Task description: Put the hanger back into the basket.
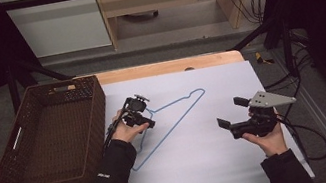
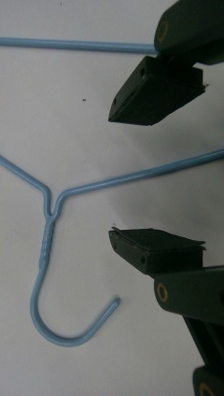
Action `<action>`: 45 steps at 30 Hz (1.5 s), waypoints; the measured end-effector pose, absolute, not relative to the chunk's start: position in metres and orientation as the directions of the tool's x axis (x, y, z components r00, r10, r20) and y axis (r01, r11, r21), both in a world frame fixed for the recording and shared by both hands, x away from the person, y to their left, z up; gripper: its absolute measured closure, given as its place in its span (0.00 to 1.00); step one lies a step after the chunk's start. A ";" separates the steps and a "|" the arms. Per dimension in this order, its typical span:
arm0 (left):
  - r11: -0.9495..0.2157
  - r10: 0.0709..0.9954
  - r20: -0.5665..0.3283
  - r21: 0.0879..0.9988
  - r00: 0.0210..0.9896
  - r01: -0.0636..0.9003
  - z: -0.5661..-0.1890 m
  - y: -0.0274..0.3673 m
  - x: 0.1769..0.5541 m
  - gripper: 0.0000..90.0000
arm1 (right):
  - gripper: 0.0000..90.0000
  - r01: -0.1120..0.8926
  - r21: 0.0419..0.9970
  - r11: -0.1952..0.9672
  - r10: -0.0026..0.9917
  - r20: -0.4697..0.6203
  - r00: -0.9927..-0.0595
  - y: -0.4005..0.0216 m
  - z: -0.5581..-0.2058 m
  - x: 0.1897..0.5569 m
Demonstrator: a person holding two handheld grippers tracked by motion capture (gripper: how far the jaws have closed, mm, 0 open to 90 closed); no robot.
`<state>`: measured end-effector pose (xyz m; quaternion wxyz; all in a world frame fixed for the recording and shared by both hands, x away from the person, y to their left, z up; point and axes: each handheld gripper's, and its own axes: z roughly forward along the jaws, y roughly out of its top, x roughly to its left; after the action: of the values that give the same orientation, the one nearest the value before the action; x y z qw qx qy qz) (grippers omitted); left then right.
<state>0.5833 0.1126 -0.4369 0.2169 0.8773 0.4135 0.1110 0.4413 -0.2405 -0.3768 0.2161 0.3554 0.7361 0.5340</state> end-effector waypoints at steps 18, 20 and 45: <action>-0.541 0.801 -0.014 0.413 0.599 0.733 -0.448 0.106 0.594 0.64 | 0.06 0.300 0.936 0.182 0.752 0.064 -0.656 -0.239 -0.378 0.442; -0.542 0.802 -0.010 0.408 0.598 0.734 -0.449 0.106 0.594 0.67 | 0.06 0.302 0.935 0.186 0.749 0.064 -0.659 -0.239 -0.378 0.442; -0.541 0.813 0.030 0.409 0.582 0.735 -0.450 0.096 0.584 0.92 | 0.06 0.310 0.932 0.186 0.746 0.072 -0.662 -0.236 -0.379 0.443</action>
<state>0.5841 0.0960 -0.4502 0.1795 0.8710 0.4443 0.1088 0.4431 -0.2360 -0.3792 0.2055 0.3557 0.7421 0.5296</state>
